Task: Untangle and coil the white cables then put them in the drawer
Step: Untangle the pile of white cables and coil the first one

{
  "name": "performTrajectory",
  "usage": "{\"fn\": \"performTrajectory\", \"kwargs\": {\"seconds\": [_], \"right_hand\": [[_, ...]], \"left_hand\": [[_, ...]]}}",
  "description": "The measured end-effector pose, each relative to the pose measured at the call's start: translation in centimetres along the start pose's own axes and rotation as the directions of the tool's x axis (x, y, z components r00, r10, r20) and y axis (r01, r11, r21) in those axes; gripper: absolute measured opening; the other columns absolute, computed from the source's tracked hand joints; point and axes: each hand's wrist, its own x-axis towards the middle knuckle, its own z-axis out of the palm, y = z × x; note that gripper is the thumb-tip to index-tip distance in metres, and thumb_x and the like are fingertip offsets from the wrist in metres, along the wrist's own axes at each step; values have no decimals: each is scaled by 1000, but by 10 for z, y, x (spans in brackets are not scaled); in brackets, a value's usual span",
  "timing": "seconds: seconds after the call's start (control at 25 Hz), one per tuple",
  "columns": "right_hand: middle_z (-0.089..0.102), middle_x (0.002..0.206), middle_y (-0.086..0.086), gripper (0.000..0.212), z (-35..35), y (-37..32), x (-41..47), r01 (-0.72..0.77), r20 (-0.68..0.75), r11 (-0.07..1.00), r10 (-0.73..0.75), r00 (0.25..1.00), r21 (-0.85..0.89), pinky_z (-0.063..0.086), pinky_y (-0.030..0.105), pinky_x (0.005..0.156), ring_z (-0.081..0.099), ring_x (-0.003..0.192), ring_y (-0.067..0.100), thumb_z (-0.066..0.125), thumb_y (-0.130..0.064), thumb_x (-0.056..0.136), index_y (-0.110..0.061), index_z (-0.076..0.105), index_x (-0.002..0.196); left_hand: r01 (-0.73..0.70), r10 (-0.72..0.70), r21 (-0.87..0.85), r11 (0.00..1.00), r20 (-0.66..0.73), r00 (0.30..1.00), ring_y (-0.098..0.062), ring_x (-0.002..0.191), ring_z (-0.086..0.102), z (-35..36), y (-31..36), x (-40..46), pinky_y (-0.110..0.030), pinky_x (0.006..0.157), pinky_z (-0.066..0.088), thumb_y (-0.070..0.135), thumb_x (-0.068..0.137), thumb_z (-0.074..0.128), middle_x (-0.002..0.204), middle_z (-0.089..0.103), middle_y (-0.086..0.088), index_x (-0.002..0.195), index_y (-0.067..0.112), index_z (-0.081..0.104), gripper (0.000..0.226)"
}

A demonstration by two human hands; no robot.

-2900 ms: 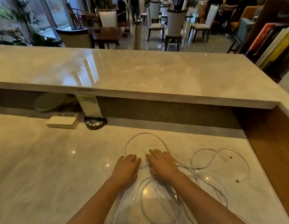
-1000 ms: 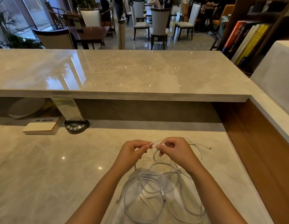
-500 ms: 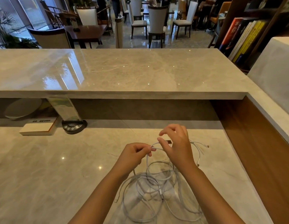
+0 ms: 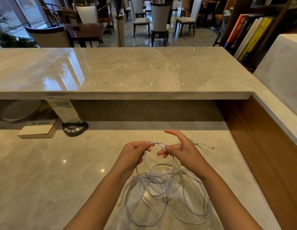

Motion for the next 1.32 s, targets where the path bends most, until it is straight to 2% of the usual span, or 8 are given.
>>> {"fn": "performTrajectory", "kwargs": {"seconds": [0.12, 0.24, 0.4, 0.6, 0.76, 1.0, 1.24, 1.32], "right_hand": [[73, 71, 2, 19, 5, 4, 2, 26, -90, 999, -23, 996, 30, 50, 25, 71, 64, 67, 12, 44, -10, 95, -23, 56, 103], [70, 67, -2, 14, 5, 7, 3, 24, -180, 1000, -26, 983, -13, 49, 24, 64, 61, 63, 5, 55, -14, 90, -18, 67, 86], [68, 74, -6, 19, 4, 9, -2, 42, -186, 986, -72, 980, -163, 47, 12, 62, 60, 68, 2, 76, -16, 73, -27, 68, 86], [65, 85, -12, 11, 3, 12, -2, 140, -278, 960, -208, 938, -244, 48, 18, 66, 60, 81, 2, 69, -15, 81, -26, 66, 80], [67, 82, -8, 17, -10, 14, -4, 186, -414, 978, -210, 886, -99, 49, 12, 66, 62, 77, 4, 67, -11, 83, -27, 66, 79], [66, 76, -9, 7, -5, 14, -8, 250, -415, 909, -379, 827, -333, 49, 8, 66, 64, 79, 7, 68, -14, 82, -19, 66, 86], [68, 69, -1, 9, -7, 16, -5, 233, -432, 958, -284, 856, -169, 53, 14, 63, 66, 64, 7, 63, -8, 85, -17, 63, 86], [67, 70, 1, 14, -8, 14, -4, 241, -437, 968, -244, 866, -63, 52, 15, 62, 65, 62, 8, 62, -6, 85, -20, 63, 82]], "left_hand": [[-1, 2, 45, 999, -42, 999, -8, 51, 33, 4, -3, 1, -20, 46, 26, 18, 90, 57, 56, 52, 6, 73, 14, 74, 24], [-7, 11, 57, 998, -75, 997, -10, 55, 33, 8, -8, 0, -21, 46, 24, 18, 89, 58, 59, 56, 6, 77, 12, 75, 22], [-17, 24, 81, 997, -94, 995, -9, 52, 33, 11, -7, 0, -17, 42, 24, 18, 89, 58, 58, 57, 8, 73, 13, 75, 23], [-1, 1, 51, 999, 16, 1000, -7, 48, 31, 9, -5, -4, -20, 45, 26, 25, 92, 53, 54, 49, 7, 84, 13, 75, 26], [9, -1, -66, 998, 120, 993, -8, 51, 30, -2, -2, -7, -23, 49, 21, 27, 94, 49, 61, 44, 1, 90, 11, 74, 30], [-84, 77, 115, 990, 59, 995, -11, 65, 41, 7, 1, -12, -22, 59, 34, 29, 87, 60, 64, 57, 12, 88, 22, 75, 17], [14, 26, -173, 985, 226, 974, -6, 51, 41, 1, 0, -9, -15, 43, 26, 17, 95, 45, 53, 48, 4, 90, 8, 68, 26], [61, 12, -237, 970, 294, 956, -6, 53, 47, -1, -1, -9, -15, 46, 33, 14, 96, 42, 56, 50, 3, 93, 6, 66, 26]]}}
